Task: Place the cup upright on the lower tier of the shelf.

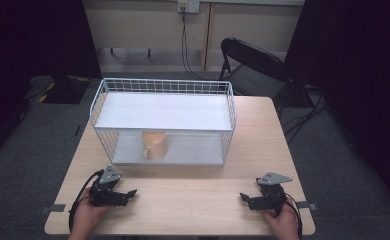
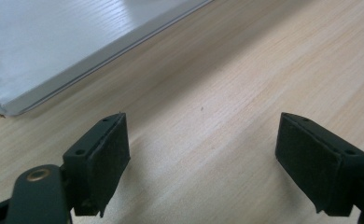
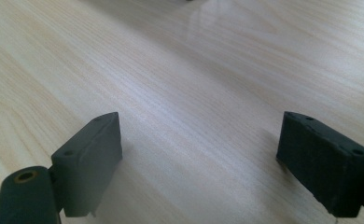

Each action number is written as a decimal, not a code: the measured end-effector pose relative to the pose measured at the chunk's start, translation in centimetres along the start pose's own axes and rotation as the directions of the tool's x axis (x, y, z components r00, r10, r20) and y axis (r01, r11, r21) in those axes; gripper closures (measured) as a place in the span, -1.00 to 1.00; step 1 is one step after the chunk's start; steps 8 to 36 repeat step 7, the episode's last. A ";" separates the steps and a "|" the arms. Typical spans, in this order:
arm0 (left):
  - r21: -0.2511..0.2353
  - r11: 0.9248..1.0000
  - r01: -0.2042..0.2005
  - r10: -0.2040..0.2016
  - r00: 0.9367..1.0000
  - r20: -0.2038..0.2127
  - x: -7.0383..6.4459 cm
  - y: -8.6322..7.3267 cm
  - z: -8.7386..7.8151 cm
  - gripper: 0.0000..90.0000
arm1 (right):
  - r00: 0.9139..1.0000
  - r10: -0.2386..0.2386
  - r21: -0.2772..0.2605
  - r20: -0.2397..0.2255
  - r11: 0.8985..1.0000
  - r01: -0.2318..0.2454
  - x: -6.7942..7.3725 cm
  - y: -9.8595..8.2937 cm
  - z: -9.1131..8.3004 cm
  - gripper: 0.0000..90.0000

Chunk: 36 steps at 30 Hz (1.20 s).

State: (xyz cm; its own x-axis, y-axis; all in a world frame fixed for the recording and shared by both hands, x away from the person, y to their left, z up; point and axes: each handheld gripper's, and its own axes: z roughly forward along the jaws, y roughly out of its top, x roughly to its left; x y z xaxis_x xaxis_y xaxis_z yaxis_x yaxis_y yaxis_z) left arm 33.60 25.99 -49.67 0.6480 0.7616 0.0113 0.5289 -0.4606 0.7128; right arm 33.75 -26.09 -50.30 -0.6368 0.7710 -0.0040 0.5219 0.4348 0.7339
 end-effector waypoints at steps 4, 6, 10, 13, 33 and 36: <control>0.002 1.000 0.000 0.000 1.000 -0.005 0.0 -0.1 0.1 -0.61 | 1.000 0.000 0.000 0.000 1.000 0.000 0.0 0.0 0.0 -0.71; 0.006 1.000 -0.001 0.001 1.000 -0.003 0.0 -0.1 0.2 -0.61 | 1.000 0.000 0.000 -0.001 1.000 0.000 0.0 0.0 0.0 -0.71; 0.009 1.000 -0.007 0.007 1.000 -0.006 0.1 -0.1 0.2 -0.62 | 1.000 -0.001 0.000 0.000 1.000 0.001 0.0 0.0 0.0 -0.71; 0.009 1.000 -0.007 0.007 1.000 -0.006 0.1 -0.1 0.2 -0.62 | 1.000 -0.001 0.000 0.000 1.000 0.001 0.0 0.0 0.0 -0.71; 0.009 1.000 -0.007 0.007 1.000 -0.006 0.1 -0.1 0.2 -0.62 | 1.000 -0.001 0.000 0.000 1.000 0.001 0.0 0.0 0.0 -0.71; 0.009 1.000 -0.007 0.007 1.000 -0.006 0.1 -0.1 0.2 -0.62 | 1.000 -0.001 0.000 0.000 1.000 0.001 0.0 0.0 0.0 -0.71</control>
